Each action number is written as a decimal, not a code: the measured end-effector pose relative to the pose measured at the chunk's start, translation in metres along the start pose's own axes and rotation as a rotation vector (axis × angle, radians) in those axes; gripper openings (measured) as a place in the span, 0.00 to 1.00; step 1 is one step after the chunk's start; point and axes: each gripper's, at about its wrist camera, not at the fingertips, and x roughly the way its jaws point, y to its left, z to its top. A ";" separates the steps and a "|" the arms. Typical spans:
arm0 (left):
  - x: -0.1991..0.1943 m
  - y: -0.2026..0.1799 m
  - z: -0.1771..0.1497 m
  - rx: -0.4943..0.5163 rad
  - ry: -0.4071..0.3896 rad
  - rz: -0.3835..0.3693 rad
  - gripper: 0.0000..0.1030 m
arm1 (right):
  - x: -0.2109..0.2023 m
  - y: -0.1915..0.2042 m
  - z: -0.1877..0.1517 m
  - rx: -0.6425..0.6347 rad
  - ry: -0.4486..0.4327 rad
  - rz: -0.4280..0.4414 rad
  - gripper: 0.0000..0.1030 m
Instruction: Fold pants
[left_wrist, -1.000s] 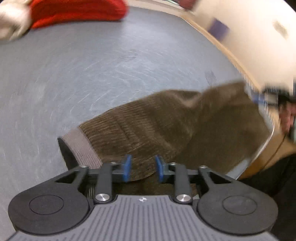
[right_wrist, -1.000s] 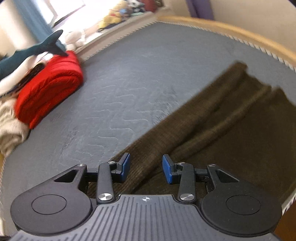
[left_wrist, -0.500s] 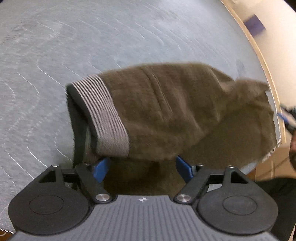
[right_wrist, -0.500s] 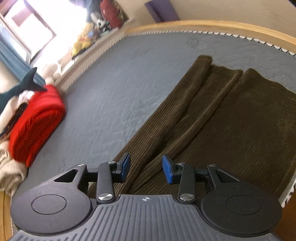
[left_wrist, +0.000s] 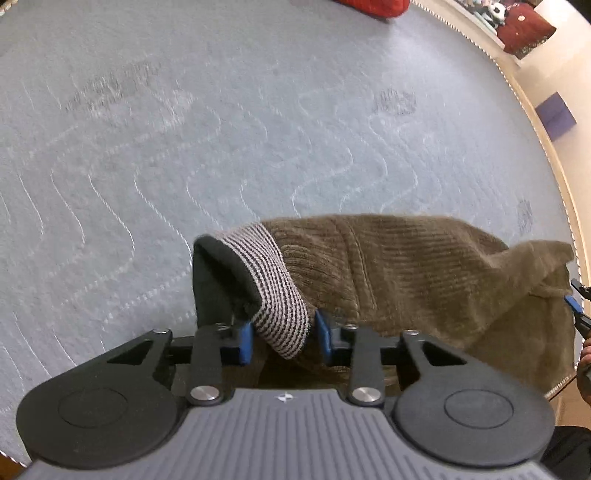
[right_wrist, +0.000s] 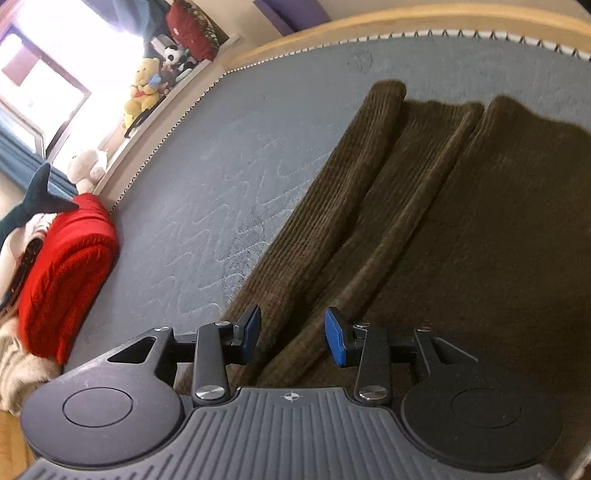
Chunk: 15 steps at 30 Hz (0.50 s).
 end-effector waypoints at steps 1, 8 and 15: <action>-0.002 0.002 0.002 -0.005 -0.009 0.000 0.33 | 0.006 0.001 0.002 0.008 0.004 0.004 0.40; -0.010 0.008 0.012 -0.016 -0.039 -0.012 0.32 | 0.058 0.006 -0.001 0.101 0.118 -0.002 0.40; -0.015 0.007 0.008 0.024 -0.033 -0.011 0.32 | 0.071 0.023 -0.008 0.054 0.119 -0.034 0.06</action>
